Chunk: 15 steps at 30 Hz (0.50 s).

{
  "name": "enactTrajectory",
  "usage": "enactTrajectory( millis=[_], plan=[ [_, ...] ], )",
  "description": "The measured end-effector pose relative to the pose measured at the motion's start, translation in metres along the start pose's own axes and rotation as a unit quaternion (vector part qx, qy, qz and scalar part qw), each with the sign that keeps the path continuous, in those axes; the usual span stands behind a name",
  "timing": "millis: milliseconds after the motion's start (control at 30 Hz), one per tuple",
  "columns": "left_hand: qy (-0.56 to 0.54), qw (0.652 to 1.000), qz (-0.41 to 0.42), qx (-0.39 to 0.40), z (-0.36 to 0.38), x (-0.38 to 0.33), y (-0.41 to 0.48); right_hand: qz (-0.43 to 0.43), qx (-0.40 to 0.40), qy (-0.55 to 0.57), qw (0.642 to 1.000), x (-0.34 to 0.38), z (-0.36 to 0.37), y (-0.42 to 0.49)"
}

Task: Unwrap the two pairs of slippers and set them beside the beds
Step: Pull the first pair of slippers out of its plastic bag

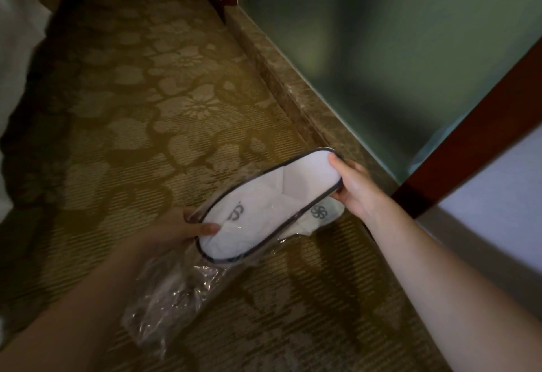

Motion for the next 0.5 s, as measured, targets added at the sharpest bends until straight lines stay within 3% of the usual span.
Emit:
enactTrajectory(
  millis=[200, 300, 500],
  plan=[
    [0.092, 0.995, 0.029, -0.039, -0.01, 0.011, -0.003, -0.024, -0.093, 0.058, 0.994, 0.005, -0.032, 0.0],
    [0.098, 0.991, 0.011, -0.095, -0.023, 0.025, -0.007, -0.048, -0.13, 0.121, 0.983, 0.004, -0.041, -0.001],
    [0.129, 0.985, -0.006, -0.113, -0.032, 0.039, -0.004, -0.083, -0.182, 0.202, 0.959, 0.001, -0.044, -0.005]
  ],
)
Point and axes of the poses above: each hand's wrist, its own y-axis towards the middle knuckle, its own z-axis out of the palm, x = y × z, the point moved 7 cm from there along y, towards the middle knuckle, and after that the axes turned 7 degrees about x, right-handed, at the moved point
